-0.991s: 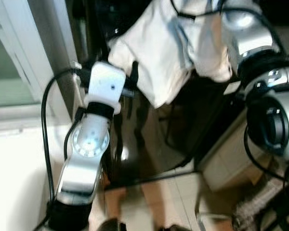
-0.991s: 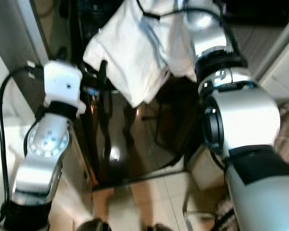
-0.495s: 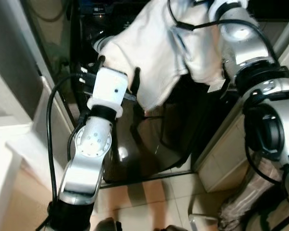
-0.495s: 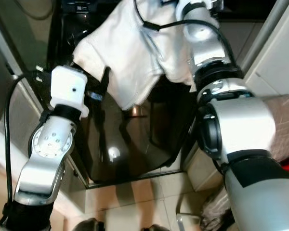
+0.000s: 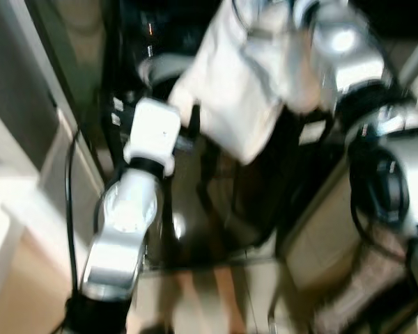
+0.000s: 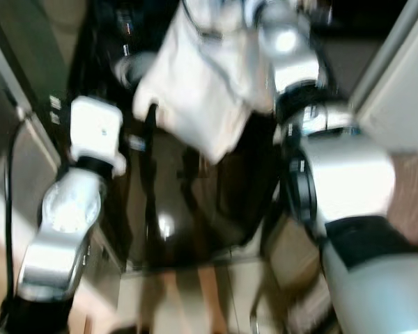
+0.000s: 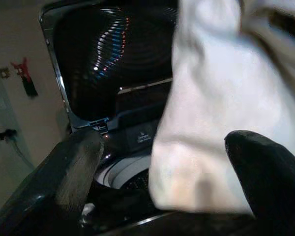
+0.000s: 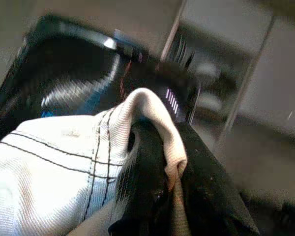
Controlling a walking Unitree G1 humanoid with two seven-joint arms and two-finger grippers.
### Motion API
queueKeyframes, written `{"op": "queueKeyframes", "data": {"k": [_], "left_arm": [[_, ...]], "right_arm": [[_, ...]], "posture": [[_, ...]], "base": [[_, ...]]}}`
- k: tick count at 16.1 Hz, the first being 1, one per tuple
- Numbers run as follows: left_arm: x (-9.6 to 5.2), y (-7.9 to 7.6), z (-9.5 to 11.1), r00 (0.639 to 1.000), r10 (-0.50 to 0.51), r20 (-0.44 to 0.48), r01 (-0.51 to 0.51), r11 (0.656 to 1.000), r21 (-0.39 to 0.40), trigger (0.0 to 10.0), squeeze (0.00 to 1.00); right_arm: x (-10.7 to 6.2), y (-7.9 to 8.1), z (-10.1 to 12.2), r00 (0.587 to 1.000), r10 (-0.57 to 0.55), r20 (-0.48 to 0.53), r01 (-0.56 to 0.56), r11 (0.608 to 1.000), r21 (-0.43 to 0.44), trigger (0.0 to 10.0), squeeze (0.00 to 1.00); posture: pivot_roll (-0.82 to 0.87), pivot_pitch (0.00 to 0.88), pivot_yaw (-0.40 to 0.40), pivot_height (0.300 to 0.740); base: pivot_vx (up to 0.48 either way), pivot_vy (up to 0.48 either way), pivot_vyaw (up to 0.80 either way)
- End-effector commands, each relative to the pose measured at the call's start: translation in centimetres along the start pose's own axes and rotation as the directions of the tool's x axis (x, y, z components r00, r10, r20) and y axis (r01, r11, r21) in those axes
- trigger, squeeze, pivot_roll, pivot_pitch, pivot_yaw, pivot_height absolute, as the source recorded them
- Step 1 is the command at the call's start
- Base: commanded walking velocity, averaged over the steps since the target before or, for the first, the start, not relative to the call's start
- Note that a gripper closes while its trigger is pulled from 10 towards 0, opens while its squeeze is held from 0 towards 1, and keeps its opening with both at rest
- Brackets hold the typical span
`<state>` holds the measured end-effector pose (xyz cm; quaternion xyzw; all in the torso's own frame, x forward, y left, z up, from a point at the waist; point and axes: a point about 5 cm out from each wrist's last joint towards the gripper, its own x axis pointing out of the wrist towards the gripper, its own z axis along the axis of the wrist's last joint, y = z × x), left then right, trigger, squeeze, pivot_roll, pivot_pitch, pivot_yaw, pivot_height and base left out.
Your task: Clothes washing
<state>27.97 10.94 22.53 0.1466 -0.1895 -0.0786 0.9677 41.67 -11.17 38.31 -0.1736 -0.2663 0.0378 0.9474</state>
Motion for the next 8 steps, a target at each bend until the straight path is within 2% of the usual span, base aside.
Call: {"op": "queueKeyframes", "data": {"k": [1, 3, 8], "left_arm": [[0.2, -0.2, 0.3, 1.0, -0.019, 0.014, 0.019, 1.0, -0.009, 10.0, 0.0], [0.2, -0.4, 0.3, 0.999, -0.041, 0.01, 0.041, 0.999, -0.018, 10.0, 0.0], [0.2, -0.4, 0.6, 0.999, -0.043, 0.02, 0.043, 0.999, 0.0, 10.0, 0.0]], "right_arm": [[0.7, -1.5, 3.1, 0.992, -0.055, 0.118, 0.059, 0.998, -0.031, 10.0, 0.0], [1.2, -2.0, 4.6, 0.988, -0.074, 0.139, 0.083, 0.995, -0.059, 10.0, 0.0], [1.5, -2.8, 5.2, 0.984, -0.131, 0.124, 0.142, 0.986, -0.083, 10.0, 0.0]], "posture": [[0.11, 0.0, -0.065, 0.74], [0.11, 0.0, -0.062, 0.74], [0.12, 0.0, -0.071, 0.74]], "base": [[0.472, 0.0, 0.0], [0.48, 0.0, 0.0], [0.48, 0.0, 0.0]]}}
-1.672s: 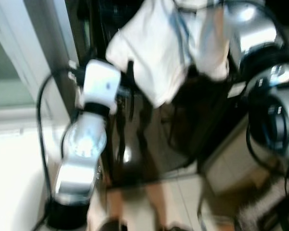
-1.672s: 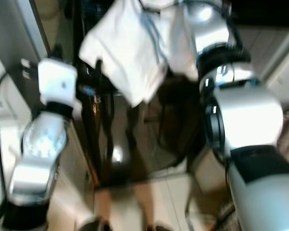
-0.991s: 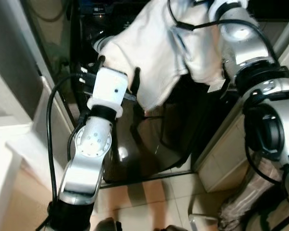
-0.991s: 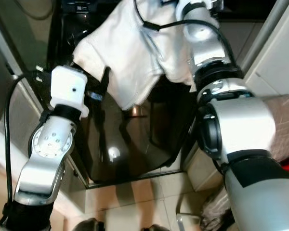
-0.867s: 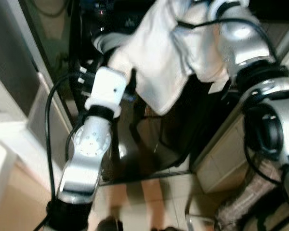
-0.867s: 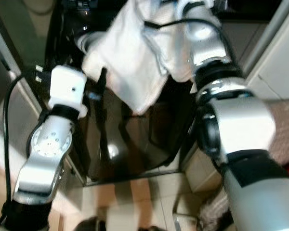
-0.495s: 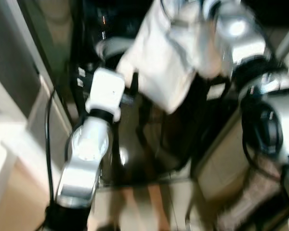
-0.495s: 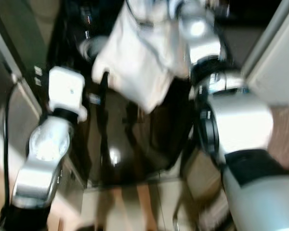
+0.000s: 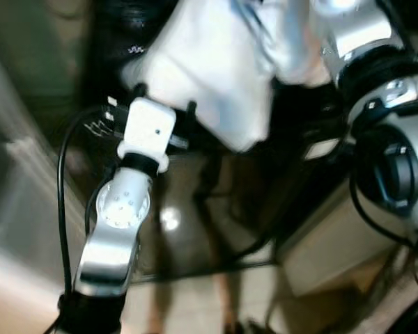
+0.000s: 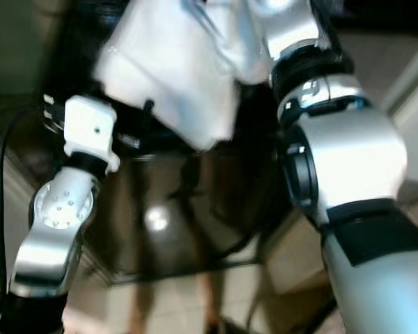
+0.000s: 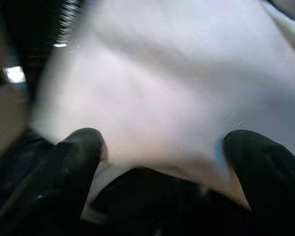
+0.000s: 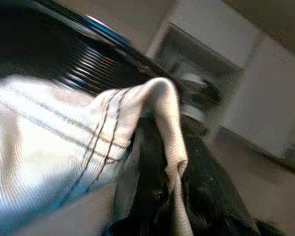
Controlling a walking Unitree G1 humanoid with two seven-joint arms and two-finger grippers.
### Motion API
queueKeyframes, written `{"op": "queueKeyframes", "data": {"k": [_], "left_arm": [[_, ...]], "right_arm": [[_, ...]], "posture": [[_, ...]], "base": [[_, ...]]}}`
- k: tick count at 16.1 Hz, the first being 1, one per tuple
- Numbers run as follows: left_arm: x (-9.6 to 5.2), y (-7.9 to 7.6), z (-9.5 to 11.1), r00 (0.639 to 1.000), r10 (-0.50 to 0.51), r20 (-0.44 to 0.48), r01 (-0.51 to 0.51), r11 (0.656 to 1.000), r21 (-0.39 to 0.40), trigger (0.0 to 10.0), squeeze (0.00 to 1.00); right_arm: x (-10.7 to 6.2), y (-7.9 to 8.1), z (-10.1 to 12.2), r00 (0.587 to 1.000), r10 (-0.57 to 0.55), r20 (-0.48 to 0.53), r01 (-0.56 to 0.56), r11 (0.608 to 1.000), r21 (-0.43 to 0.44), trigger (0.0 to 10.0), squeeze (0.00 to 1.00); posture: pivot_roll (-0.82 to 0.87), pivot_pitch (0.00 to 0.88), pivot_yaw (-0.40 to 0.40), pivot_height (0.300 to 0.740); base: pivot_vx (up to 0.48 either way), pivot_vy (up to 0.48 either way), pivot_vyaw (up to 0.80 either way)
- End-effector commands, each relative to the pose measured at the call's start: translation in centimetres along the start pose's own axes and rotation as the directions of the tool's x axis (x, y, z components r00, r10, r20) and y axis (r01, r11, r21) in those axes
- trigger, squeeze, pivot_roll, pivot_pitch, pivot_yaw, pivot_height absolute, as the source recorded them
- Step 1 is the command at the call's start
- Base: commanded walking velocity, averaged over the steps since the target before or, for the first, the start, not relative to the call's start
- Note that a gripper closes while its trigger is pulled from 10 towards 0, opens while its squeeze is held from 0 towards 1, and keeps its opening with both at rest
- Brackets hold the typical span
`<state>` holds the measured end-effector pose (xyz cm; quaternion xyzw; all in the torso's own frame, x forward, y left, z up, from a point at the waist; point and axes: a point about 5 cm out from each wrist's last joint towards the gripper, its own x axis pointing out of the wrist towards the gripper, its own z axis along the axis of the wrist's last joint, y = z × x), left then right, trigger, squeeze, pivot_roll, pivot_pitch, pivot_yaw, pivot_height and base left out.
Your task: Clothes washing
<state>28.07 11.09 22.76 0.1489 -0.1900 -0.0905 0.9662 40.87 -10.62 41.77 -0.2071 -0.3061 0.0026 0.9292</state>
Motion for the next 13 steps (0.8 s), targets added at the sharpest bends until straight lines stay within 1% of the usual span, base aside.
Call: {"op": "queueKeyframes", "data": {"k": [1, 2, 3, 4, 5, 6, 7, 8, 9, 10, 11, 12, 13], "left_arm": [[0.1, -0.5, 0.6, 1.0, -0.016, 0.02, 0.016, 1.0, 0.006, 10.0, 0.0], [0.2, -0.2, 1.2, 0.998, 0.01, 0.055, -0.011, 1.0, 0.02, 10.0, 0.0], [0.3, -0.1, 1.5, 0.997, 0.025, 0.072, -0.025, 1.0, 0.007, 10.0, 0.0], [0.3, -0.2, 1.7, 0.997, 0.021, 0.08, -0.022, 1.0, 0.006, 10.0, 0.0], [0.3, -0.2, 2.3, 0.994, 0.011, 0.11, -0.012, 1.0, 0.013, 10.0, 0.0], [0.2, -0.3, 2.6, 0.993, 0.013, 0.119, -0.015, 1.0, 0.019, 10.0, 0.0], [0.1, -0.3, 2.6, 0.993, 0.017, 0.118, -0.02, 1.0, 0.022, 10.0, 0.0], [0.0, -0.3, 2.6, 0.993, 0.021, 0.115, -0.024, 0.999, 0.024, 10.0, 0.0], [-0.2, -0.4, 2.7, 0.993, 0.018, 0.114, -0.022, 0.999, 0.028, 10.0, 0.0], [-0.3, -0.4, 2.7, 0.993, 0.019, 0.112, -0.022, 0.999, 0.029, 10.0, 0.0], [-0.5, -0.5, 2.6, 0.994, 0.021, 0.103, -0.025, 0.999, 0.031, 10.0, 0.0], [-0.6, -0.5, 2.6, 0.995, 0.021, 0.099, -0.025, 0.999, 0.032, 10.0, 0.0], [-0.6, -0.3, 2.0, 0.997, 0.031, 0.064, -0.034, 0.998, 0.045, 10.0, 0.0]], "right_arm": [[0.6, -2.1, 1.7, 0.996, -0.079, 0.045, 0.079, 0.997, -0.002, 10.0, 0.0], [0.7, -2.1, 1.6, 0.995, -0.099, 0.024, 0.098, 0.995, 0.011, 10.0, 0.0], [0.6, -2.3, 1.3, 0.993, -0.117, 0.001, 0.117, 0.993, 0.008, 10.0, 0.0], [0.5, -2.3, 0.8, 0.992, -0.123, -0.028, 0.124, 0.992, 0.036, 10.0, 0.0], [0.0, -1.8, -1.3, 0.984, -0.1, -0.149, 0.116, 0.988, 0.107, 10.0, 0.0], [-1.0, -0.5, -4.0, 0.963, -0.033, -0.267, 0.077, 0.985, 0.157, 10.0, 0.0], [-2.2, 1.3, -6.4, 0.932, 0.057, -0.359, 0.007, 0.985, 0.175, 10.0, 1.0], [-3.4, 2.8, -8.1, 0.9, 0.122, -0.419, -0.049, 0.982, 0.182, 10.0, 1.0], [-4.4, 3.8, -9.5, 0.875, 0.149, -0.46, -0.084, 0.984, 0.158, 10.0, 1.0], [-5.3, 4.7, -10.5, 0.853, 0.178, -0.49, -0.114, 0.981, 0.157, 10.0, 1.0], [-5.9, 5.1, -11.2, 0.84, 0.194, -0.507, -0.132, 0.979, 0.156, 10.0, 1.0], [-5.9, 5.2, -11.2, 0.838, 0.199, -0.509, -0.13, 0.977, 0.169, 10.0, 1.0], [-5.6, 5.5, -10.7, 0.846, 0.226, -0.482, -0.122, 0.964, 0.237, 10.0, 1.0]], "posture": [[0.12, 0.0, -0.071, 0.74], [0.12, 0.0, -0.071, 0.74], [0.13, 0.0, -0.07, 0.74], [0.13, 0.0, -0.07, 0.74], [0.14, 0.0, -0.076, 0.74], [0.15, 0.0, -0.081, 0.74], [0.15, 0.005, -0.084, 0.74], [0.16, 0.013, -0.089, 0.74], [0.17, 0.023, -0.093, 0.74], [0.18, 0.028, -0.096, 0.74], [0.18, 0.033, -0.102, 0.74], [0.18, 0.033, -0.102, 0.74], [0.19, 0.035, -0.108, 0.74]], "base": [[0.48, 0.0, 0.0], [0.48, 0.0, 0.0], [0.48, 0.0, 0.0], [0.0, 0.0, 0.0], [0.0, 0.0, 0.0], [0.0, 0.0, 0.0], [0.0, 0.0, 0.0], [0.0, 0.0, 0.0], [0.0, 0.0, 0.0], [0.0, 0.0, 0.0], [0.0, 0.0, 0.0], [0.0, 0.0, 0.0], [0.0, 0.0, 0.0]]}}
